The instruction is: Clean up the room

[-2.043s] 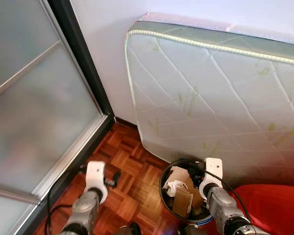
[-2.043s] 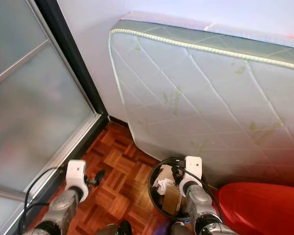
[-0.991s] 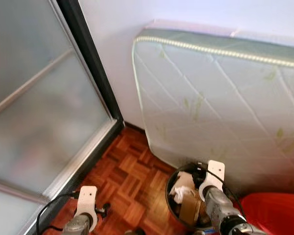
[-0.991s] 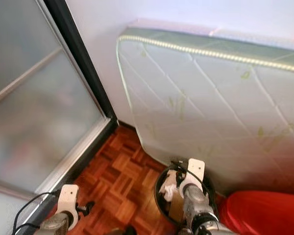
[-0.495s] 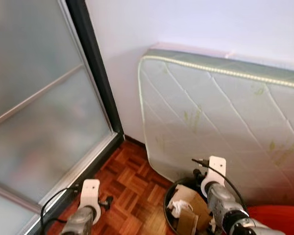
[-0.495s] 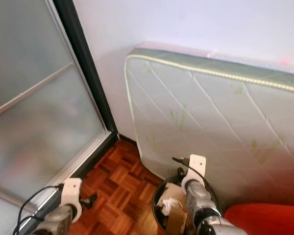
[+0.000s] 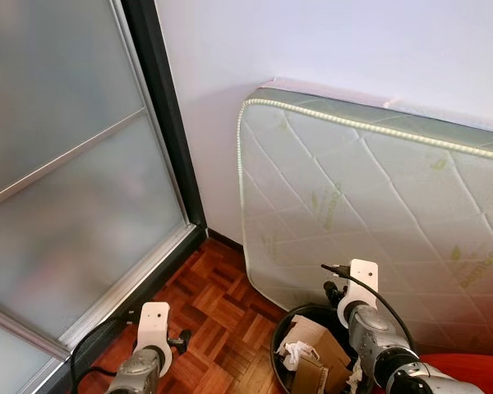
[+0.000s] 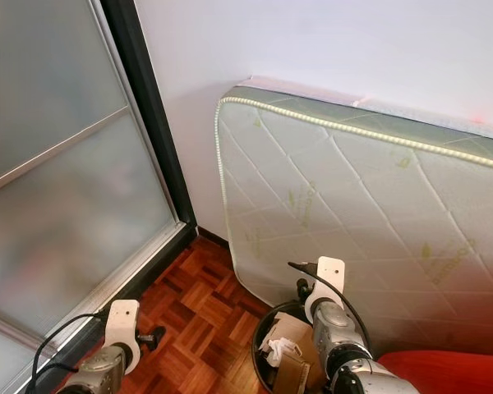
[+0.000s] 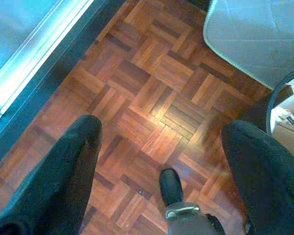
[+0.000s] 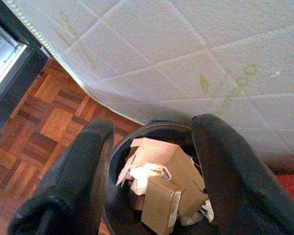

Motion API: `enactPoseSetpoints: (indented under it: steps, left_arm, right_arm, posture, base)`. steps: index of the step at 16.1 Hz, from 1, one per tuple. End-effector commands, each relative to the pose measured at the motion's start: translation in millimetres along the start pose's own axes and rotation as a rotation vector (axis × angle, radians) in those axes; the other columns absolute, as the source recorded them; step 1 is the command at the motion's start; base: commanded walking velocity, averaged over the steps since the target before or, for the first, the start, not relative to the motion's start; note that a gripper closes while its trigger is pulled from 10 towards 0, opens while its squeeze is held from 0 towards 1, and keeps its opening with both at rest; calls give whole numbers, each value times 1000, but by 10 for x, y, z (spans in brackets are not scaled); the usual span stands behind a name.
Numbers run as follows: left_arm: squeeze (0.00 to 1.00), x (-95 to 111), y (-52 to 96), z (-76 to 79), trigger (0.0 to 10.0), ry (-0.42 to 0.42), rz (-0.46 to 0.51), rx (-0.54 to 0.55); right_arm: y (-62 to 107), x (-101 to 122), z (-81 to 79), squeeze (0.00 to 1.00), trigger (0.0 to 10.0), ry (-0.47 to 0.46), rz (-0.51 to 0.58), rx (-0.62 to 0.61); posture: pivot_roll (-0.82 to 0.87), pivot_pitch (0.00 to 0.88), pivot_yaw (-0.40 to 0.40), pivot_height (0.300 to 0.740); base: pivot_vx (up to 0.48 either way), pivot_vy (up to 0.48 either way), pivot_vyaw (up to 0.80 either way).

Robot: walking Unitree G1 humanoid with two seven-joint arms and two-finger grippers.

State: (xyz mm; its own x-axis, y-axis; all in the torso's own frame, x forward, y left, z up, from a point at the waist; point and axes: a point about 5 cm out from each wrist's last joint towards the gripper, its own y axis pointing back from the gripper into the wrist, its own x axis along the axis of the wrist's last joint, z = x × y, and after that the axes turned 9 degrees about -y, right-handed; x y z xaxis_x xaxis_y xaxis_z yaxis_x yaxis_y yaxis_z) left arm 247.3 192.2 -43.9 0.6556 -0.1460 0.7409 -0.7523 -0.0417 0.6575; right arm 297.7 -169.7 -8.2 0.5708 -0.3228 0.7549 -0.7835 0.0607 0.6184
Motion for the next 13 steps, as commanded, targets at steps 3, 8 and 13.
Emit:
enactPoseSetpoints:
  steps: [3,8,13]
  left_arm:
    - [0,-237,65,-80,10000,19,-70,31]
    - [0,-544,174,-168,10000,-42,-172,48]
    - [0,-832,319,-291,10000,-61,-233,73]
  right_arm:
    - [-13,54,-25,0,10000,1,-14,0]
    - [-13,39,0,0,10000,23,-45,-33]
    - [-10,4,2,0,10000,-4,-57,-53]
  posture:
    - [-15,0,35,737]
    - [-21,0,37,737]
    - [-29,0,60,737]
  base:
    - [0,0,0]
    - [0,0,0]
    - [0,0,0]
